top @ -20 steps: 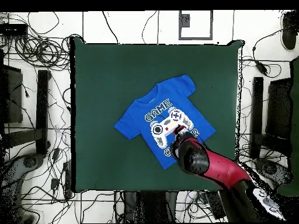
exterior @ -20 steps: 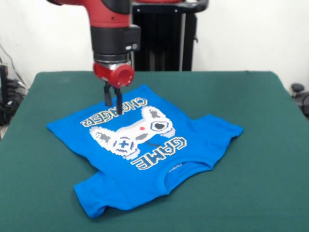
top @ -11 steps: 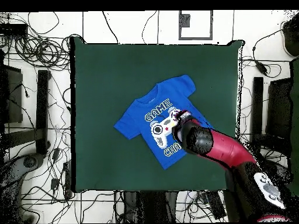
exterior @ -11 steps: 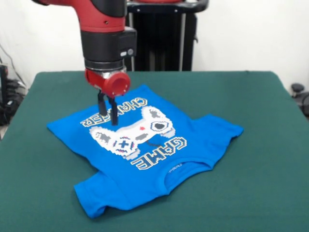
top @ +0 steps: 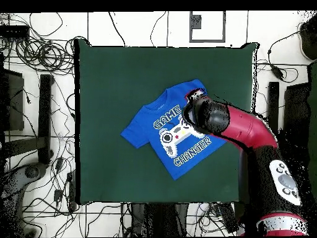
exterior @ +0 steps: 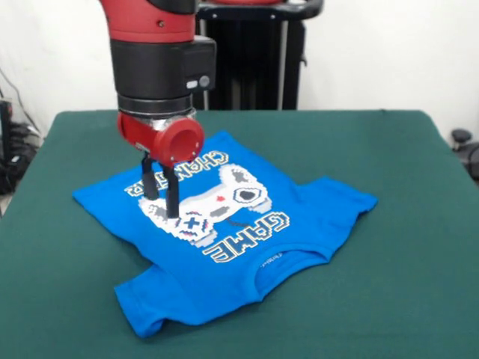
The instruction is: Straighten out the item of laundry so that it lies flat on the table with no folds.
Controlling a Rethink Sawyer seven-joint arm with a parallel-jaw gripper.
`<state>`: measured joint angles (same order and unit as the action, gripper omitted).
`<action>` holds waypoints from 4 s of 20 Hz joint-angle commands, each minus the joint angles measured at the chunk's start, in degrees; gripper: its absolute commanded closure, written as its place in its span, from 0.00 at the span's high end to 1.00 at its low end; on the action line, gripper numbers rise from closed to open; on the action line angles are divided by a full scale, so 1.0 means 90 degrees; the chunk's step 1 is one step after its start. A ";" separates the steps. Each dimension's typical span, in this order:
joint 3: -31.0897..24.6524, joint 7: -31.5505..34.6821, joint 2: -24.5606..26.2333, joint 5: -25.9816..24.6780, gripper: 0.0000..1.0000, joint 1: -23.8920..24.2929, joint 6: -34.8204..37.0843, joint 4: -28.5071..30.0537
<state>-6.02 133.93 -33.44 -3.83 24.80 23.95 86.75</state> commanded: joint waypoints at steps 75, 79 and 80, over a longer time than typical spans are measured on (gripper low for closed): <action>-0.0159 0.0582 0.1212 0.0320 1.00 -0.0477 0.1571 -0.2136; -0.0216 0.0626 0.1206 0.0380 1.00 -0.0481 0.1473 -0.2024; -0.0233 0.0646 0.1199 0.0399 1.00 -0.0485 0.1429 -0.1975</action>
<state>-3.41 133.93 -21.82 -3.14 22.49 39.57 58.93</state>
